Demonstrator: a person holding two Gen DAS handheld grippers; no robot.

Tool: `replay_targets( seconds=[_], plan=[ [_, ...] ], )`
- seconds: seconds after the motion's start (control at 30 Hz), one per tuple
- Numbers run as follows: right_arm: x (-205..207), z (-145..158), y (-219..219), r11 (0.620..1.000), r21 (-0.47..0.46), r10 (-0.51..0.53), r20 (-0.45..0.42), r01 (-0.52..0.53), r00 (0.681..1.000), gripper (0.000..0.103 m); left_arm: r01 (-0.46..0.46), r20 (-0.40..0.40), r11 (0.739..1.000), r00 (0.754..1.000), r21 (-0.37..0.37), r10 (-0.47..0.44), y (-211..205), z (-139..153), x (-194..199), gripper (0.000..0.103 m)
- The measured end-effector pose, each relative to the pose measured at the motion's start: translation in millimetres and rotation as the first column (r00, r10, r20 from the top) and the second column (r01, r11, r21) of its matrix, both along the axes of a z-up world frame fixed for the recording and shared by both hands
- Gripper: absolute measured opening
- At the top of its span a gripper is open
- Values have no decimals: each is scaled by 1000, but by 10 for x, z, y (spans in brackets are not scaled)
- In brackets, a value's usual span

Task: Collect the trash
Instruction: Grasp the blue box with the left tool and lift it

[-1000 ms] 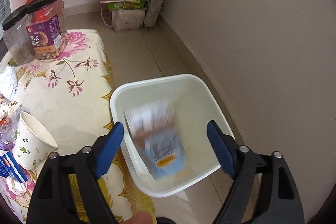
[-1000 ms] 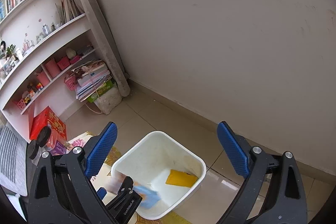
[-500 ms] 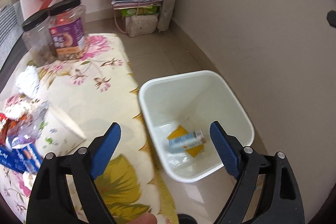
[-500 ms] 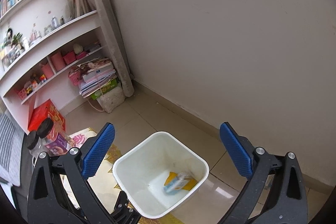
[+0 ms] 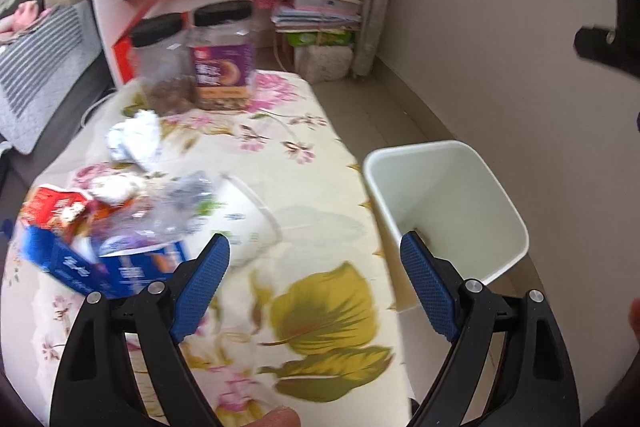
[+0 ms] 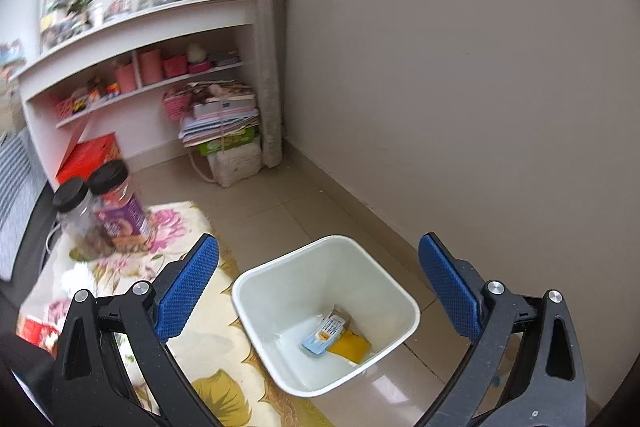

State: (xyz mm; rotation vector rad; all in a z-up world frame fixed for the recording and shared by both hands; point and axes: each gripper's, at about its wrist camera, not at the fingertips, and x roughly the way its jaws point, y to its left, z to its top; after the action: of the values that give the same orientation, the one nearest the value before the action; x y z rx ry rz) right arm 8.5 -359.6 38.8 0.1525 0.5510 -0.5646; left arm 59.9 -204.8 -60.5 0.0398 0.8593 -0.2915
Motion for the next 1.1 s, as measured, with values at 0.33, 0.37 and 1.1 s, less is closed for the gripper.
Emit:
replay_targets(
  seconds=[0.33, 0.37, 1.1],
  plan=[
    [110, -132, 574, 991, -33, 126, -56, -128, 990, 96, -98, 25, 993, 995, 68, 96, 708, -7, -204, 88],
    [127, -147, 626, 990, -35, 136, -60, -138, 989, 96, -111, 21, 991, 994, 69, 110, 776, -22, -206, 88],
    [570, -840, 1329, 953, 105, 301, -261, -283, 917, 96, -256, -67, 962, 963, 95, 262, 1938, -767, 522, 88]
  ],
)
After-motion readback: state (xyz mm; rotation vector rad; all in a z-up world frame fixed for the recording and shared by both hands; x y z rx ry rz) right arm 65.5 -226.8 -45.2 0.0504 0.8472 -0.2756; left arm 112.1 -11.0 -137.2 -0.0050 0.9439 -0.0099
